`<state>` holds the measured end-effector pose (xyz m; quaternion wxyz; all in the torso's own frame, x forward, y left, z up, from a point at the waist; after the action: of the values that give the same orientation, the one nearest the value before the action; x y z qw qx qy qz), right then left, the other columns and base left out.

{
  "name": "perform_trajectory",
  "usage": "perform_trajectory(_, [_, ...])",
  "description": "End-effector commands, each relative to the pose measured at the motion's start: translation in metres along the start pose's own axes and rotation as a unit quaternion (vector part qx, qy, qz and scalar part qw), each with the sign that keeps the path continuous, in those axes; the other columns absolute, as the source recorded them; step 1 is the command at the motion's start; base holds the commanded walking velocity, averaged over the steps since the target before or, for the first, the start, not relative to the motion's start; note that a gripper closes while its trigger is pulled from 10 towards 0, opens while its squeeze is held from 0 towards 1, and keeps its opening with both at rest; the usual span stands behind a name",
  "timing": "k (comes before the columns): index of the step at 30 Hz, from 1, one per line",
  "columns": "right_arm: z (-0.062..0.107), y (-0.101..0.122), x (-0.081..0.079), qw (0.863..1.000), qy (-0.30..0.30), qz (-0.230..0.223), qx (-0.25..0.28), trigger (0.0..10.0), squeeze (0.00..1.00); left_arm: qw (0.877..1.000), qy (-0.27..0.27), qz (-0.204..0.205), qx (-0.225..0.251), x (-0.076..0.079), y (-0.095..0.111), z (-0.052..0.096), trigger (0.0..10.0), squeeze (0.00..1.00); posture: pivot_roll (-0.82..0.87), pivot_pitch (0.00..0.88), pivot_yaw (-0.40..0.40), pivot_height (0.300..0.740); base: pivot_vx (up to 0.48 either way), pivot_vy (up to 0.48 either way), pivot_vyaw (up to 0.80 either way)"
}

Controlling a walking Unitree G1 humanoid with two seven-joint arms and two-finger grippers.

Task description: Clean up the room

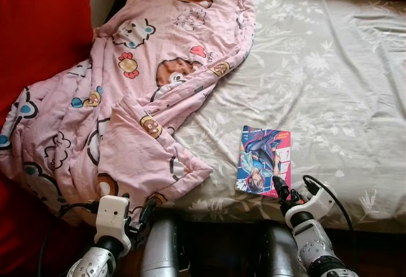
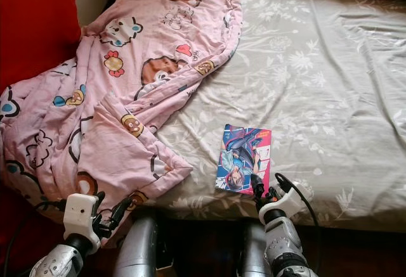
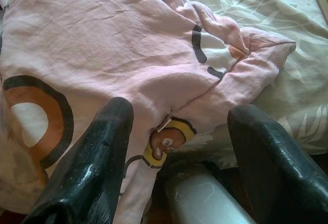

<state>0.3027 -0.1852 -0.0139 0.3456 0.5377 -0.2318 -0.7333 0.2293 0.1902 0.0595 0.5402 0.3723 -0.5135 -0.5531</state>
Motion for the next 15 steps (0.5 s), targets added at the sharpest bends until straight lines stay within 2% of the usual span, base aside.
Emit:
perform_trajectory(1, [0.010, -0.028, 0.005, 0.998, -0.007, -0.047, -0.040, 10.0, 0.00, 1.000, 0.006, -0.006, -0.018, -0.005, -0.005, 0.007, 10.0, 0.00, 0.13, 0.294, 0.102, 0.610, 0.000, 0.000, 0.00])
perform_trajectory(6, [0.012, -0.031, 0.002, 0.996, 0.011, -0.079, -0.038, 10.0, 0.00, 1.000, 0.007, -0.007, -0.020, -0.006, -0.004, 0.008, 10.0, 0.00, 0.12, 0.294, 0.103, 0.610, 0.000, 0.000, 0.00])
perform_trajectory(10, [0.018, -0.041, 0.008, 0.995, -0.007, -0.085, -0.055, 10.0, 0.00, 1.000, 0.008, -0.010, -0.022, -0.007, -0.004, 0.007, 10.0, 0.00, 0.13, 0.291, 0.107, 0.610, 0.000, 0.000, 0.00])
perform_trajectory(15, [0.022, -0.050, 0.008, 0.992, -0.004, -0.104, -0.069, 10.0, 0.00, 1.000, 0.009, -0.014, -0.023, -0.009, -0.002, 0.007, 10.0, 0.00, 0.13, 0.288, 0.112, 0.610, 0.000, 0.000, 0.00])
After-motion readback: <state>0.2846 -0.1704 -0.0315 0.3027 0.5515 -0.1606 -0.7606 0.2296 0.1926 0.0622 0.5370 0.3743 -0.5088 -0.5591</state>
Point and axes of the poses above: a point about 5 cm out from each wrist's last joint towards the gripper, its own z axis pointing back from the gripper into the wrist, its own y axis along the axis of the wrist's last joint, x = y × z, the point moved 2 cm from there along -z, pointing out of the wrist towards the gripper, and after that the axes turned 11 degrees about z, right-handed, at the moved point
